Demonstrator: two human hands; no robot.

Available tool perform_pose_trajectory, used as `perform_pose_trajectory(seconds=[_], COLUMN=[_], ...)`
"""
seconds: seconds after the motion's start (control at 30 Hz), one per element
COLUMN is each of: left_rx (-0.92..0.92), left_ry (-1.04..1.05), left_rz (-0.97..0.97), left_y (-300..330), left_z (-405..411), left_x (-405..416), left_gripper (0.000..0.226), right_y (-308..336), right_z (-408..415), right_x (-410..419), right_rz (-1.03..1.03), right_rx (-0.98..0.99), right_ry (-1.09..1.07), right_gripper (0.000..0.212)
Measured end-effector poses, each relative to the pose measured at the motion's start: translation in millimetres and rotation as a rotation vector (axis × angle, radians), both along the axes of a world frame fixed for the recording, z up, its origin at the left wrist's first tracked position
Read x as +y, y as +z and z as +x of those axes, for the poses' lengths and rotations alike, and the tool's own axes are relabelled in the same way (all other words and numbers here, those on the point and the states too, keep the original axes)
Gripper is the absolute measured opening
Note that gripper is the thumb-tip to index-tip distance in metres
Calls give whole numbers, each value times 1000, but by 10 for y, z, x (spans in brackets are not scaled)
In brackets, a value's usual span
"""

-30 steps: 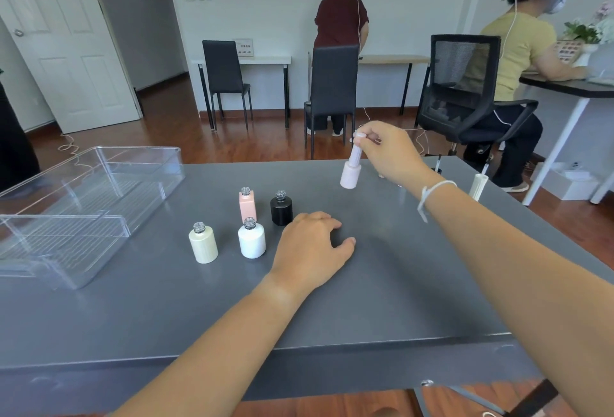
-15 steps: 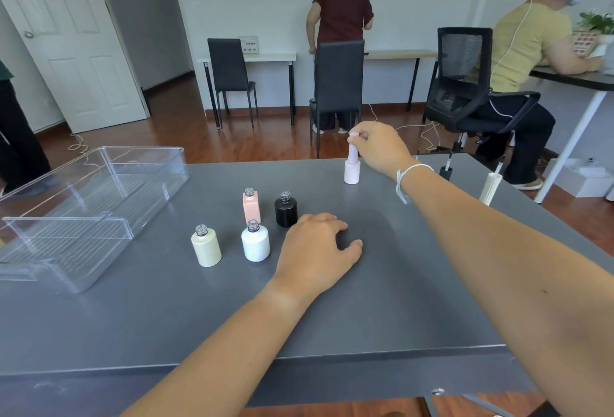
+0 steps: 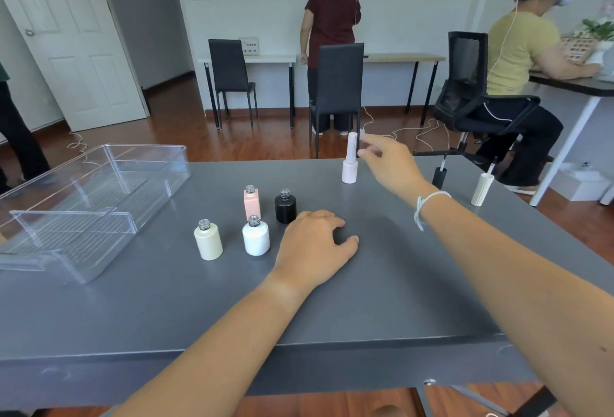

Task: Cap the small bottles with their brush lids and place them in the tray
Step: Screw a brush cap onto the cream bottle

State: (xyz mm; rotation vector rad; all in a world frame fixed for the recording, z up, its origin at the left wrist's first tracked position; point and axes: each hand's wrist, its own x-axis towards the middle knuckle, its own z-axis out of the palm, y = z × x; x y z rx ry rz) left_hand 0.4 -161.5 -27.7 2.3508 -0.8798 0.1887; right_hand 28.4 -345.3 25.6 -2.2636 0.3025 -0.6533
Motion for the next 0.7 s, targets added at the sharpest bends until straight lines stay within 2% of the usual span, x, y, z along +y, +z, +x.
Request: perform_pose_trajectory(seconds=[0.23,0.47,0.57,0.7], left_rx=[33,42,36,26], left_ry=[-13,-23,-47,-45], left_rz=[-23,-82,-92,-93], left_y=[-2,19,25,18], left_z=[8,-31,-57,-63], left_x=[11,46,64,70], left_gripper=[37,30,25,25], right_y=[-445,-412,-384,-406], right_z=[-644,-940,-1015,-1005], right_x=[28,-193,-314,-385], right_rz=[97,187,220,242], right_rx=[-23,-156,-187,-148], right_ry=[-41,-392,-539,-574], right_gripper=[24,6,10,15])
